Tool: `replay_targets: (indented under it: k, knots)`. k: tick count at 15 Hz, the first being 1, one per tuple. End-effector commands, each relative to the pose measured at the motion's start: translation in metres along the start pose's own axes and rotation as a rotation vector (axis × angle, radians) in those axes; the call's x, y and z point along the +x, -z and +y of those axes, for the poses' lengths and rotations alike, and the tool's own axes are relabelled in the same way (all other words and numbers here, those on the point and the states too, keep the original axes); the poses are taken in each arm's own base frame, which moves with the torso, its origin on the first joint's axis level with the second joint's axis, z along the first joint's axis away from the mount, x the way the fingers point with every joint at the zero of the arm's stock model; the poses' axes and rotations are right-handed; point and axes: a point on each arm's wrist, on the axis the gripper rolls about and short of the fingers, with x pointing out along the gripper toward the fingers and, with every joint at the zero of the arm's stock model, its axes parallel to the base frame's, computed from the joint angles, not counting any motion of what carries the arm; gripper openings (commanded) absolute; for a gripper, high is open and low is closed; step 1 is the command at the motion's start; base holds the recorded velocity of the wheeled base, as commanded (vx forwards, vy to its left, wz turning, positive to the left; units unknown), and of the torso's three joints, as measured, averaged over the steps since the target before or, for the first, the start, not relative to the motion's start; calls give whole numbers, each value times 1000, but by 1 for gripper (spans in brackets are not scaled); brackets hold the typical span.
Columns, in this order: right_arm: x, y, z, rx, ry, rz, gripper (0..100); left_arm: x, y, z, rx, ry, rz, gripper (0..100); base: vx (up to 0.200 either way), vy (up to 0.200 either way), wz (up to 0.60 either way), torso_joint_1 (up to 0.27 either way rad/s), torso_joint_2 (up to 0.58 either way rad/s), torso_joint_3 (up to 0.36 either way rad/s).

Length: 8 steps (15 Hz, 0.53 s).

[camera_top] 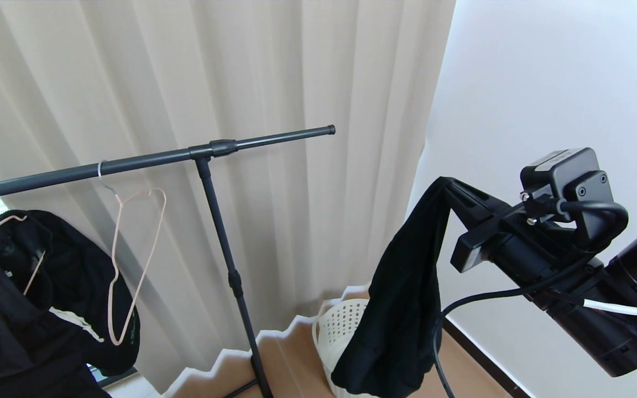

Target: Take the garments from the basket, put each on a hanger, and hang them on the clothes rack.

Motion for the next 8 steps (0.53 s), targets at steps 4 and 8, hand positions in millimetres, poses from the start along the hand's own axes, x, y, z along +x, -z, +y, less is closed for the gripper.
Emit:
replay_targets:
  k: [4,8]
  knots:
    - [2,4,-1,-3,9,3,0,0,0,0,1,1,0,100,0,0,600,1,-4,1]
    - [3,4,-1,-1,12,-2,0,0,0,0,2,1,0,100,0,0,600,6,5,0]
